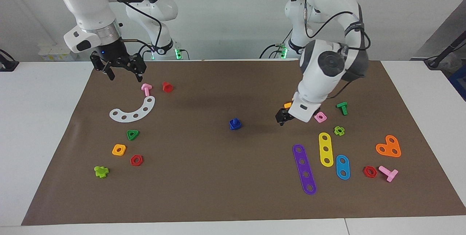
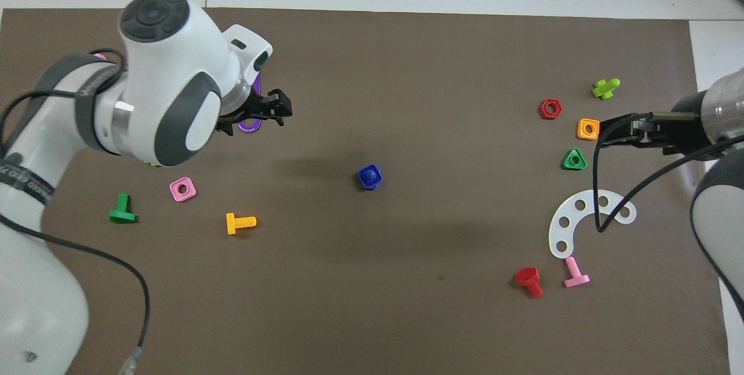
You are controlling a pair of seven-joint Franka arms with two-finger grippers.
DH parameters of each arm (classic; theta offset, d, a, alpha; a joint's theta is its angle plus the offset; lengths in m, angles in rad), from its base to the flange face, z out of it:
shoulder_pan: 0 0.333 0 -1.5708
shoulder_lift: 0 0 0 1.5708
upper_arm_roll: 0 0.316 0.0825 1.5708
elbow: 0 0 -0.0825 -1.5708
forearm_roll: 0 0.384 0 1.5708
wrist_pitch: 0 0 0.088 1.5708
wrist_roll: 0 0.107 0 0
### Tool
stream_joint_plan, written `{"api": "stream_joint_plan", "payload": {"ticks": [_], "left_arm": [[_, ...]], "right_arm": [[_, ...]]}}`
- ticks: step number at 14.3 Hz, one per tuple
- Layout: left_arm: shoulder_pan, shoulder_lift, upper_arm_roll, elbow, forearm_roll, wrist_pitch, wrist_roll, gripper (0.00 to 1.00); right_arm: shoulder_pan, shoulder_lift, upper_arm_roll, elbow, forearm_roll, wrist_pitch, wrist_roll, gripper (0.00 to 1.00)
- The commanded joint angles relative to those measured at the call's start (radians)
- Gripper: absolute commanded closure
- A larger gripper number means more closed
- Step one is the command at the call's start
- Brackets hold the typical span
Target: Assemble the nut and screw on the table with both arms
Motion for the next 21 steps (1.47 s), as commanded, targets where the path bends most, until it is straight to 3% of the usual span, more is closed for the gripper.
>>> {"api": "stream_joint_plan", "payload": {"ticks": [1,4,12,21], "left_arm": [[0.109,-0.062,-0.003,-0.035,-0.012,-0.072,0.221,0.0],[0.212,-0.148,0.0,-0.097,-0.007,-0.1,0.426,0.0],[0.269,-0.323,0.006,-0.108,0.068,-0.127,0.437,0.0],[0.268,-0.329,0.006,-0.07,0.088,-0.124,0.442,0.0]], "right_arm": [[-0.011,-0.008,0.005,0.009,0.006,-0.018,-0.031,0.0],[-0.004,-0.011,0.005,0.0,0.01,-0.015,-0.031,0.0],[-0.003,-0.009,0.005,0.009,0.0,-0.051,-0.039,0.0],[-0.012,-0.014,0.005,-0.002,0.005,-0.047,-0.042,0.0]]}}
